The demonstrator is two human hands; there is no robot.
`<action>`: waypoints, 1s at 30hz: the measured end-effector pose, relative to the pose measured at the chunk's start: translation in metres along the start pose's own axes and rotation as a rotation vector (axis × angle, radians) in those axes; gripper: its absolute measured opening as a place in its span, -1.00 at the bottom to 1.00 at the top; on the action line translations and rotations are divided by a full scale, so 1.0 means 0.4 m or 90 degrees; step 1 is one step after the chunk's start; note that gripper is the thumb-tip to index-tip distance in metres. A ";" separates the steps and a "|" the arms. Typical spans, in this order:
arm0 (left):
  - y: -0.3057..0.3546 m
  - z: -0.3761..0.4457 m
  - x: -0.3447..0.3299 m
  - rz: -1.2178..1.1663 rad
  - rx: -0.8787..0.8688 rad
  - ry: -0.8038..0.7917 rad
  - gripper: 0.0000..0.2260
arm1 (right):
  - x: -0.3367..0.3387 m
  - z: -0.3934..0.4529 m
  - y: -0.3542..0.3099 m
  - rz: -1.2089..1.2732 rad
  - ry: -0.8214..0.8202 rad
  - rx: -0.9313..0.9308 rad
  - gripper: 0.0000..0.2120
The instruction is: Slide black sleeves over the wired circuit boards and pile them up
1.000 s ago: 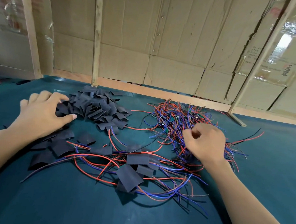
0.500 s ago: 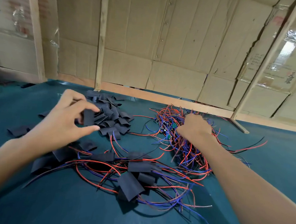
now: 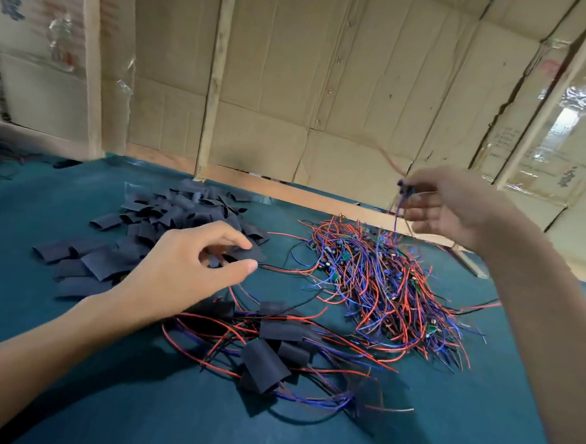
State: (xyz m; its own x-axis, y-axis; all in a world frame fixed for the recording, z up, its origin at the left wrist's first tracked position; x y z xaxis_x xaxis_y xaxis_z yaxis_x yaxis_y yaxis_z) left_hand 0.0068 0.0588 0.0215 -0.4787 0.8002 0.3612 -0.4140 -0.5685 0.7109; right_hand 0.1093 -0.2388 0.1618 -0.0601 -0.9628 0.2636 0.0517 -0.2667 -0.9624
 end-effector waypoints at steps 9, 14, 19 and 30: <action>0.058 -0.019 -0.058 -0.600 0.461 -0.104 -0.67 | -0.179 -0.204 0.145 0.442 -0.166 0.020 -0.85; 0.085 -0.028 -0.049 -0.677 0.491 -0.190 -0.66 | -0.236 -0.241 0.195 0.508 -0.259 0.057 -0.90; 0.128 -0.054 -0.066 -0.401 0.201 -0.277 -0.75 | -0.263 -0.271 0.223 0.428 -0.254 0.101 -0.92; 0.136 -0.071 -0.070 -0.317 0.127 -0.248 -0.76 | -0.264 -0.278 0.252 0.353 -0.181 0.133 -0.70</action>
State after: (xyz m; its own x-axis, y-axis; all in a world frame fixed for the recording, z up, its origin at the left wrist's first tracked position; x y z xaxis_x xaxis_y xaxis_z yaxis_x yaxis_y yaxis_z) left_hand -0.0242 0.0003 0.0329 0.0633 0.9901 0.1257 -0.3437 -0.0966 0.9341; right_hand 0.0098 -0.1592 0.0295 0.2958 -0.9265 -0.2328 0.1928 0.2965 -0.9354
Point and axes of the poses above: each hand's wrist, its own z-axis towards the middle knuckle, its own x-axis out of the back of the hand, y = z × x, the point moved 3 cm from there along z, towards the middle knuckle, and after that the axes turned 9 degrees about y, right-handed, at the moved point
